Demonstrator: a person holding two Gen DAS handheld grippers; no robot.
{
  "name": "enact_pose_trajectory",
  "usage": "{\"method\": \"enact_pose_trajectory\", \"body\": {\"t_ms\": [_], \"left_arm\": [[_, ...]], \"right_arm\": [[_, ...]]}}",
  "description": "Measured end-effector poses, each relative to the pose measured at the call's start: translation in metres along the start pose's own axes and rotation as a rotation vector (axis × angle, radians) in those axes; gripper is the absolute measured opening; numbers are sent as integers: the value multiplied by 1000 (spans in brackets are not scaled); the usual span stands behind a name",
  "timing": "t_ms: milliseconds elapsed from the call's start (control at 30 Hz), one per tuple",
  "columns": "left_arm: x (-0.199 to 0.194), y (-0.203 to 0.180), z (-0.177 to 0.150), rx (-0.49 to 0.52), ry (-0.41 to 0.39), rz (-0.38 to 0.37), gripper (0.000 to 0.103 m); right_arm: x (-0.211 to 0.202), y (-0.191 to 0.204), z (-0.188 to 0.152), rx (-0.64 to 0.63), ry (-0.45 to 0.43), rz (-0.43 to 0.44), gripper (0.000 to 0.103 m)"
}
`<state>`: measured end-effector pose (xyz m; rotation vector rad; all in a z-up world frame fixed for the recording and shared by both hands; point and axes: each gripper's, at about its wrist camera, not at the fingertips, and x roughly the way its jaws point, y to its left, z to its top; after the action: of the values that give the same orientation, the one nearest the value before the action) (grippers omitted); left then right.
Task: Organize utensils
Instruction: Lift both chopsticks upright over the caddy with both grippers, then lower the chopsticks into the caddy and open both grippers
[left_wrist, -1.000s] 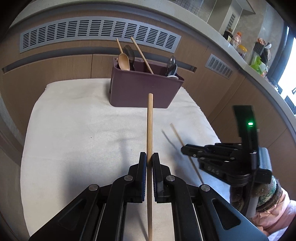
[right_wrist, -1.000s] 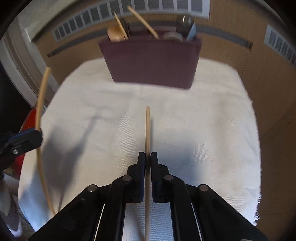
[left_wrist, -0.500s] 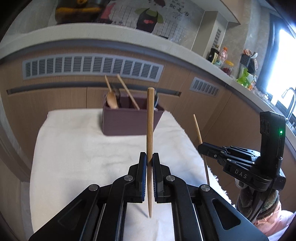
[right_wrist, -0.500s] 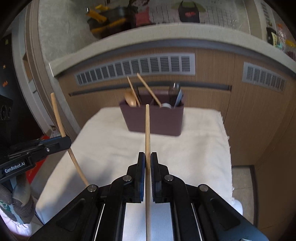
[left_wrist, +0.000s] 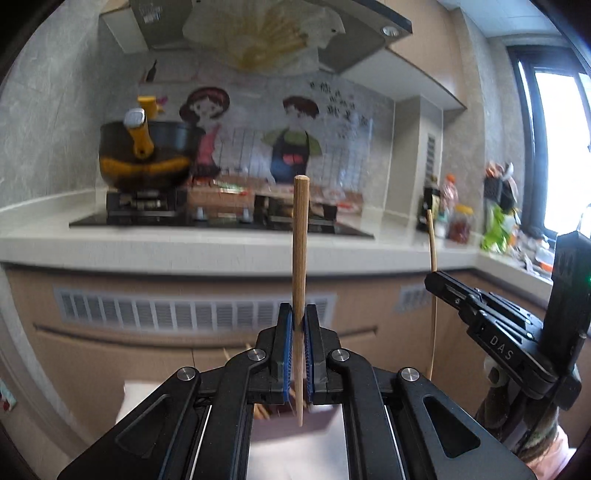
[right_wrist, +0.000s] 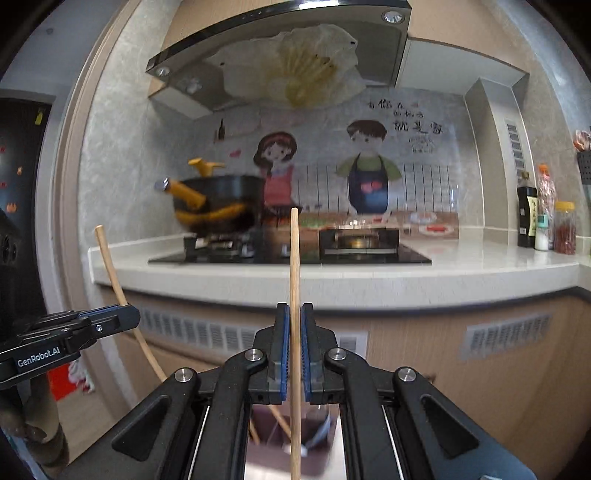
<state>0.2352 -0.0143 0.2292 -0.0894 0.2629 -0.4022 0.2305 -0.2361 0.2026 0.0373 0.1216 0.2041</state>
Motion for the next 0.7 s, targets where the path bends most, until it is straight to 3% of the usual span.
{"method": "enact_pose_trajectory", "body": {"t_ms": [267,700], "left_arm": [[73,24,7,-11,31,17,6],[163,58,-56,-69,188,4,6]], "right_arm": [[70,-3,-12,0,14,-1,6],[154,-12,-89,15,168,-3,6]]}}
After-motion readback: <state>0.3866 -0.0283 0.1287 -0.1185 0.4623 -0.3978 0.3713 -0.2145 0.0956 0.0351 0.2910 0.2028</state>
